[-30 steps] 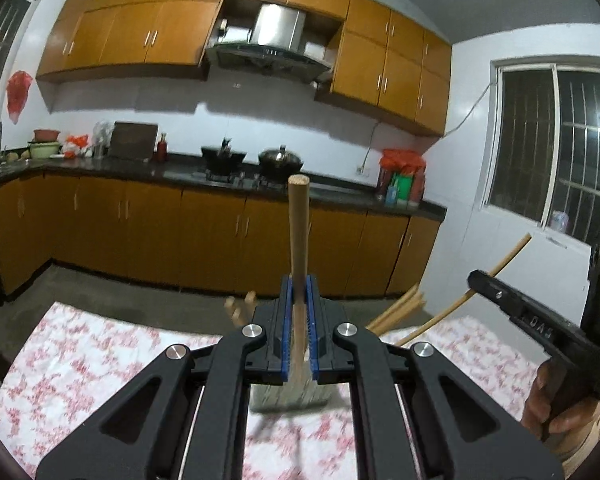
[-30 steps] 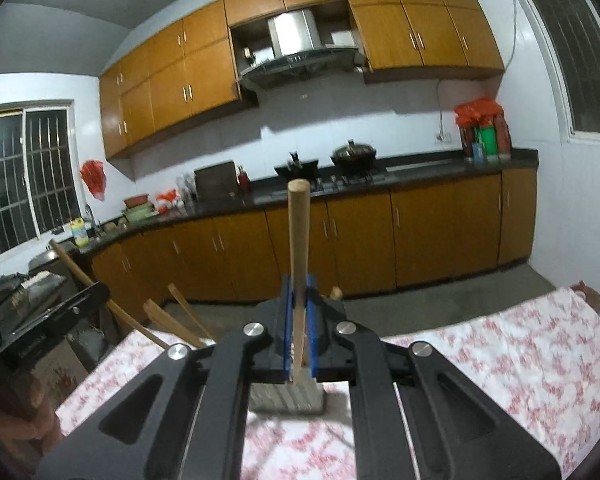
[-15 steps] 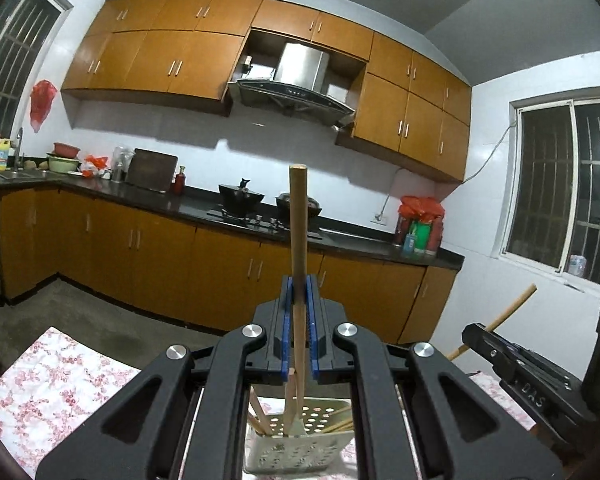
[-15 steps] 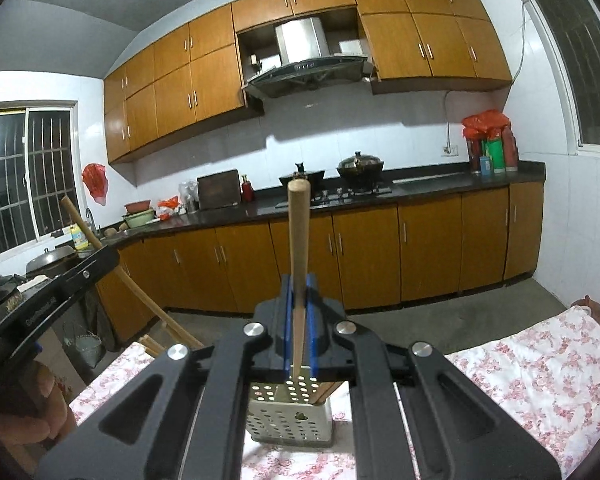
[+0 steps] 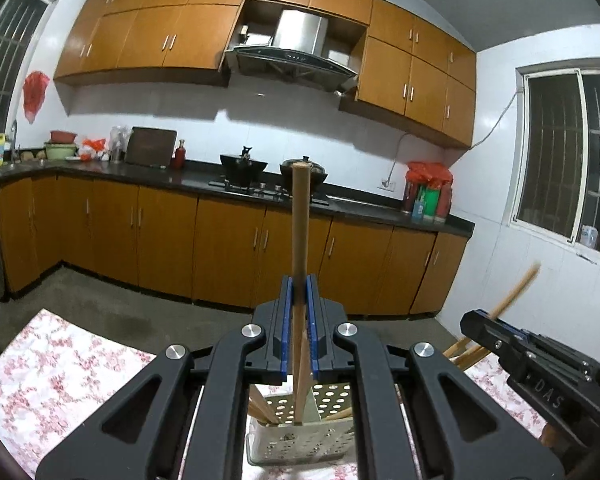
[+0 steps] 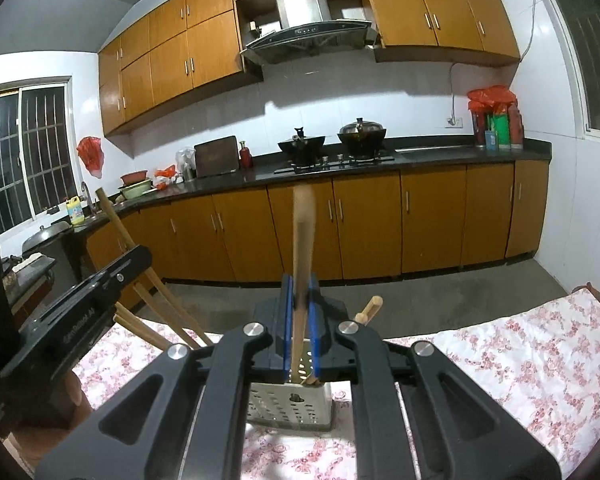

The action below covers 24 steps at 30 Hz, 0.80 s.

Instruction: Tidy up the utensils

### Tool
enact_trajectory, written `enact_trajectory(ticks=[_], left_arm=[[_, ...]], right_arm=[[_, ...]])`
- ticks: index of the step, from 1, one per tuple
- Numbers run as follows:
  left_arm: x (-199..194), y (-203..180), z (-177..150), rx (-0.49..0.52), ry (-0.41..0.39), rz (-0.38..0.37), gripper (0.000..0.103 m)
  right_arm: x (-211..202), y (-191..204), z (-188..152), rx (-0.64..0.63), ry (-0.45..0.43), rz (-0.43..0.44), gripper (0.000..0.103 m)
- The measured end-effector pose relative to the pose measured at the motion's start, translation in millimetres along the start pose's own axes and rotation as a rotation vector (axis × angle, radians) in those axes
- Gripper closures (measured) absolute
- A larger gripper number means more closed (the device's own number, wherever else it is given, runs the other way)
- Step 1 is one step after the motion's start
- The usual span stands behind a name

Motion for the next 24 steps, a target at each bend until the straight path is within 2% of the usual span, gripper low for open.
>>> enact_trajectory(ticks=[2, 3, 4, 6, 8, 9, 11, 12, 16, 17, 19, 22, 24], left_arm=[[-2.0, 1.8, 1.1, -0.004, 0.002, -0.003, 0.093], [-4.7, 2.9, 2.6, -0.006, -0.001, -0.003, 0.086], [-7.2, 3.8, 4.5, -0.009, -0.006, -0.003, 0.074], [-15.2, 4.7, 9.2, -0.018, -0.026, -0.003, 0.062], [-24.1, 5.4, 12.9, -0.020, -0.035, -0.009, 0.060], [-27.0, 5.7, 14.0, -0.019, -0.037, -0.011, 0.058], [-38.8, 8.0, 15.4, -0.016, -0.043, -0.009, 0.053], [-42.0, 8.8, 16.3, -0.015, -0.045, -0.006, 0.047], [-67.5, 16.8, 14.8, 0.009, -0.064, 0.027, 0.022], [-75.8, 18.1, 12.9, 0.023, -0.071, 0.036, 0.018], [-91.3, 20.0, 8.3, 0.057, -0.081, 0.059, 0.007], [-109.6, 20.9, -2.3, 0.105, -0.087, 0.094, 0.002], [-119.1, 21.5, -11.9, 0.138, -0.085, 0.119, 0.002]], right_arm=[[-2.2, -0.2, 0.5, 0.002, -0.002, 0.001, 0.086], [-5.1, -0.8, 2.1, 0.003, -0.009, 0.000, 0.084], [-8.0, -0.9, 3.4, 0.004, -0.015, -0.001, 0.081], [-16.5, -1.7, 6.7, 0.005, -0.033, -0.006, 0.075], [-24.3, -4.4, 9.0, 0.009, -0.048, -0.012, 0.065], [-30.1, -6.2, 10.3, 0.011, -0.058, -0.016, 0.062], [-41.5, -9.7, 10.6, 0.013, -0.075, -0.024, 0.053], [-47.6, -11.8, 9.7, 0.012, -0.084, -0.031, 0.050], [-71.9, -14.9, 2.3, -0.001, -0.119, -0.060, 0.025], [-76.9, -15.1, -0.1, -0.005, -0.125, -0.066, 0.017], [-88.3, -14.9, -6.3, -0.012, -0.141, -0.080, 0.007], [-103.6, -12.3, -19.6, -0.034, -0.162, -0.093, 0.004], [-111.3, -11.1, -29.9, -0.056, -0.163, -0.111, 0.004]])
Point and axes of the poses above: each gripper's, at about its wrist camera, not at the fingertips, and x roughly the way its jaws point, y to its left, z to its top, the point moved 9 cm from there along x, roughly the way its jaws point, and after that the axes turned 2 degrees about -z, right-handed, at the moved point
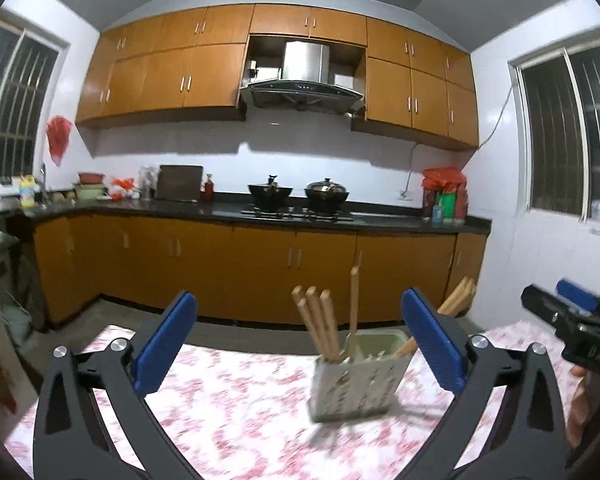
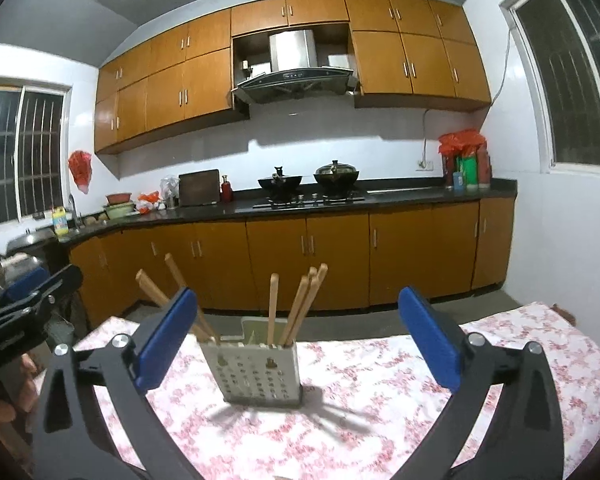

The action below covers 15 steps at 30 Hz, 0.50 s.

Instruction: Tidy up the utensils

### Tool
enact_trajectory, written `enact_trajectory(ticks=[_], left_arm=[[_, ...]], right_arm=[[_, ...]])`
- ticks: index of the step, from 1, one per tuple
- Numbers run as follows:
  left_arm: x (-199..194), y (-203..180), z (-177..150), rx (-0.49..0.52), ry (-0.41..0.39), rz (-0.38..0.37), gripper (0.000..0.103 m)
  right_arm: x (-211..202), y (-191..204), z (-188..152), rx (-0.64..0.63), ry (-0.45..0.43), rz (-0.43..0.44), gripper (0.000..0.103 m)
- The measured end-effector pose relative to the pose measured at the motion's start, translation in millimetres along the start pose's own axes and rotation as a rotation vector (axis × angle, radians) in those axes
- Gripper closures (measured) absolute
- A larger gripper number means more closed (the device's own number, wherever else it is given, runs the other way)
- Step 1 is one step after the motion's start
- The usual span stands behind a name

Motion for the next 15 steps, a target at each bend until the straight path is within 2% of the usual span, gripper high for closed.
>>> enact_trajectory(ticks=[7, 15], left_arm=[[-27.5, 3.0, -44.5, 0.076, 0.039, 0.070, 0.002], [-34.8, 0.1, -91.5, 0.085, 0.122, 0.057, 0.002]], right_arm=[[-22.1, 11.0, -42.6, -0.087, 0.046, -0.041, 0.004], [-35.1, 12.4, -91.9, -0.139, 0.078, -0.122, 0.004]])
Point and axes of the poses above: each gripper's, at about its wrist camera, not at the fingertips, and x roughly the way its jaws point, y to its left, z to its top, the point moved 9 cm from there along x, roughly the way its jaws point, and after that the axes turned 2 degrees about -z, right-handed, at the moved point
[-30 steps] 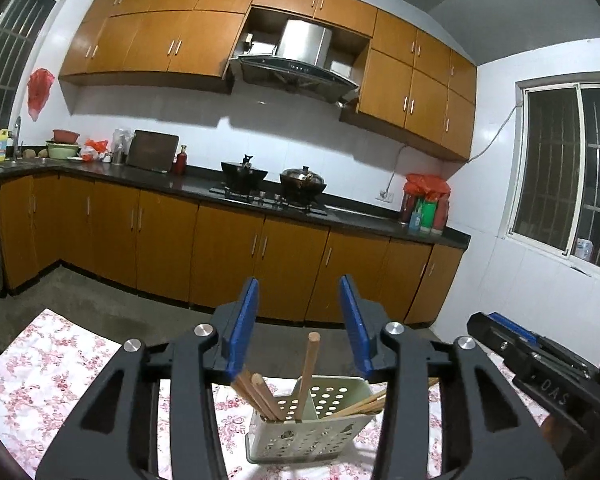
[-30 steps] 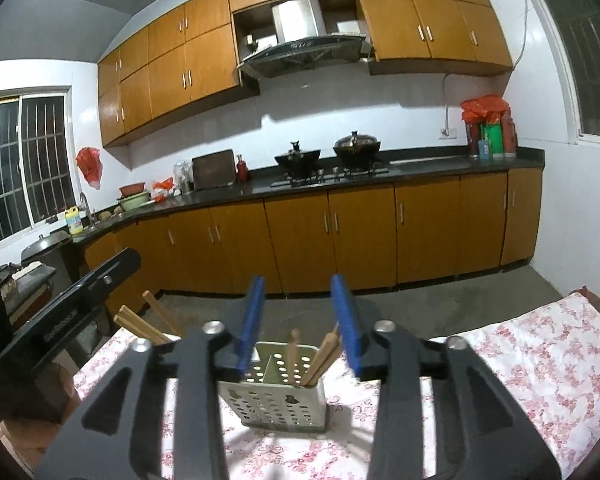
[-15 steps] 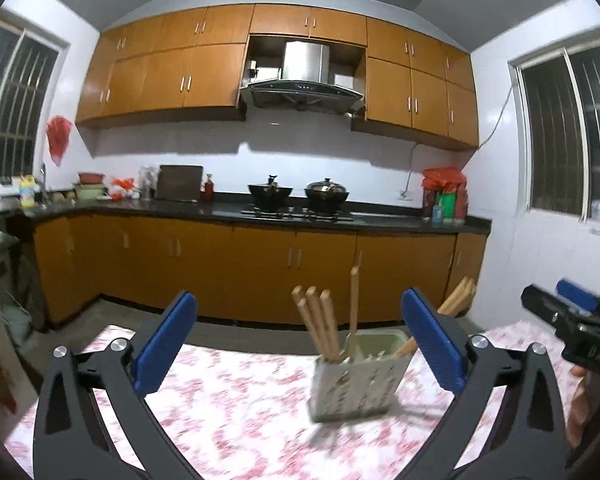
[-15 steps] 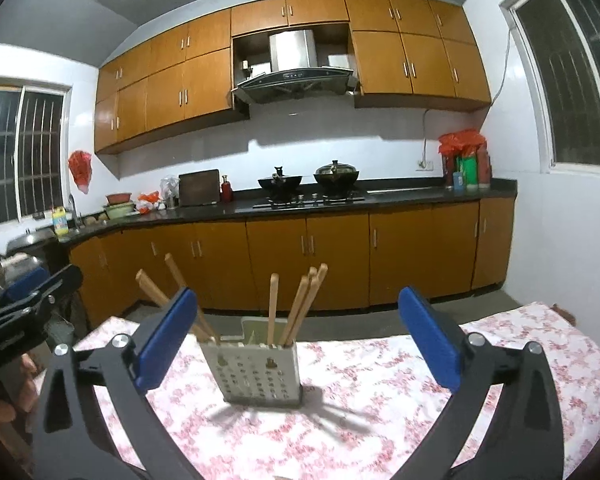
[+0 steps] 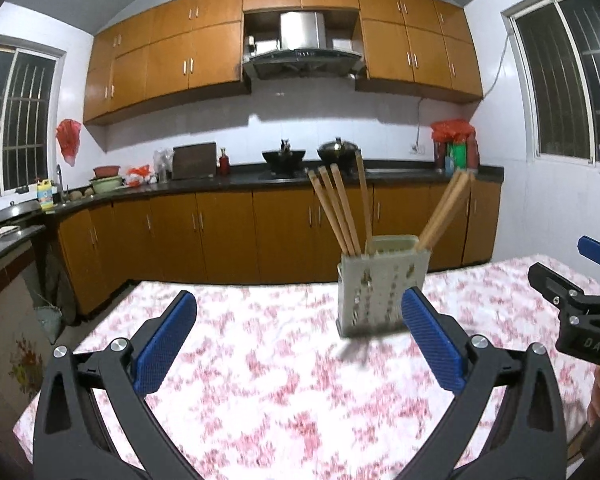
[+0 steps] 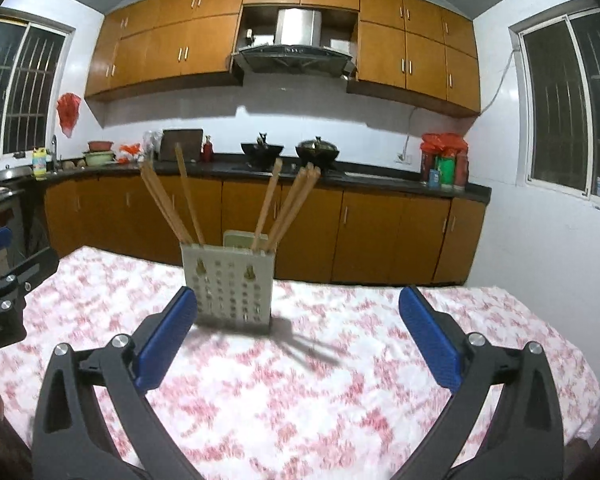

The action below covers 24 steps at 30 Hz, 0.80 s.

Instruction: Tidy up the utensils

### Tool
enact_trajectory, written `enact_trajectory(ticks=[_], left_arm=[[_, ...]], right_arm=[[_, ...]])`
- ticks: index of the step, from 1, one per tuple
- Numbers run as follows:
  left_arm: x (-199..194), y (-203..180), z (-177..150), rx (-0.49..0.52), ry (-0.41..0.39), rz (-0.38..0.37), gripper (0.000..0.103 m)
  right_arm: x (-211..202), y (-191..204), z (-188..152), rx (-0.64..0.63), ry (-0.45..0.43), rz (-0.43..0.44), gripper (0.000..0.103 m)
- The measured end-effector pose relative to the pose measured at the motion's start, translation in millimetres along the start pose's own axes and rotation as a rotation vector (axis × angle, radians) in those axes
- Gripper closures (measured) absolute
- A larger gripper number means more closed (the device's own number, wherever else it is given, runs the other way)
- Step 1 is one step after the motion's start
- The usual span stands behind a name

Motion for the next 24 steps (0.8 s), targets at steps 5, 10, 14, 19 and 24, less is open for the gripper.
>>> enact_trajectory(ticks=[5, 10, 14, 19, 24], left_arm=[[-0.1, -6.9, -21.7, 0.003, 0.039, -0.009, 0.002], [0.9, -10.8, -40.3, -0.001, 0.079, -0.004, 0.002], [0.6, -12.1, -46.9, -0.002, 0.091, 0.000, 0.002], [0.7, -11.9, -49.8, -0.009, 0.102, 0.004, 0.002], [-0.9, -12.3, -48.2, -0.010, 0.097, 0.002, 0.002]], right_arm=[[-0.2, -0.7, -29.4, 0.017, 0.059, 0.005, 0.004], [3.3, -3.7, -44.6, 0.043, 0.099, 0.015, 0.004], [5.4, -5.3, -49.5, 0.063, 0.115, 0.018, 0.004], [7.1, -6.7, -55.2, 0.073, 0.130, 0.015, 0.004], [7.1, -8.3, -56.9, 0.075, 0.130, 0.012, 0.004]])
Point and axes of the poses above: each gripper's, at about its wrist camera, not at the fingertips, and x roughly the way its jaws point, y to its left, z to its top, the point moved 9 cm from there along x, roughly the way its jaws point, and after that the axes turned 2 degrees about -z, right-handed, at the moved point
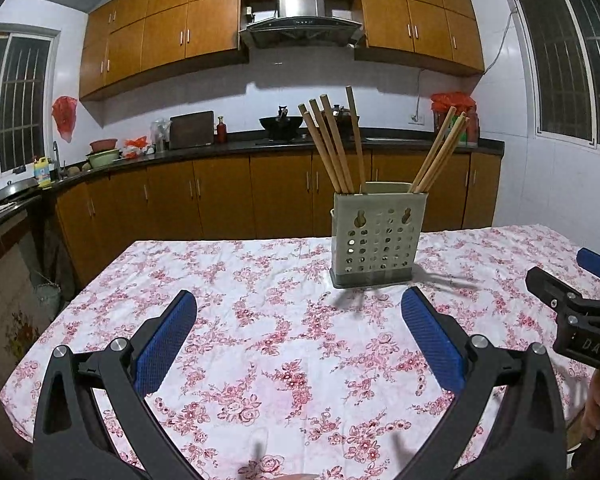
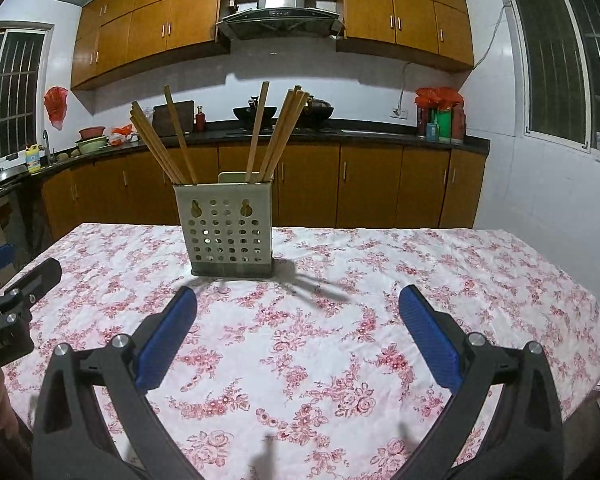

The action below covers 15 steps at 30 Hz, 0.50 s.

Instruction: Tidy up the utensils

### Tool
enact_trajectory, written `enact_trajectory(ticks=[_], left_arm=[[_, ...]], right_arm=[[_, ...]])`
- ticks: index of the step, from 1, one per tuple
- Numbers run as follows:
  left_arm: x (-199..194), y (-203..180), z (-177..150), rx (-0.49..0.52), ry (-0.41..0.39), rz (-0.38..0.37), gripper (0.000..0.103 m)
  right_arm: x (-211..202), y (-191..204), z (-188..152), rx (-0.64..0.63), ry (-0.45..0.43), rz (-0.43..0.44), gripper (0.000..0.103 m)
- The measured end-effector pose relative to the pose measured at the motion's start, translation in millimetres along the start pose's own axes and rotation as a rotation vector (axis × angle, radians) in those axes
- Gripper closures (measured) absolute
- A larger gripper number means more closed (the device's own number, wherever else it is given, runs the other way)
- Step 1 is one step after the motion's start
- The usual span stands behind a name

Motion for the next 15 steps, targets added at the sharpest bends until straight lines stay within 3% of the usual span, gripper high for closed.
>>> enact_trajectory(ticks=[15], left_arm=[[3.2, -3.9, -3.2, -0.011, 0.018, -0.004, 0.002]], right_arm=[[0.0, -1.1, -0.4, 0.000, 0.000, 0.001, 0.004]])
Point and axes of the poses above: each gripper's, at about its wrist camera, not at the fingertips, and x roughly the way its jaws point, y to its left, z to its top, the point moved 9 cm from there along x, roughly the way its jaws point, and after that the axes turned 2 degrees about -z, right-handed, at the moved point
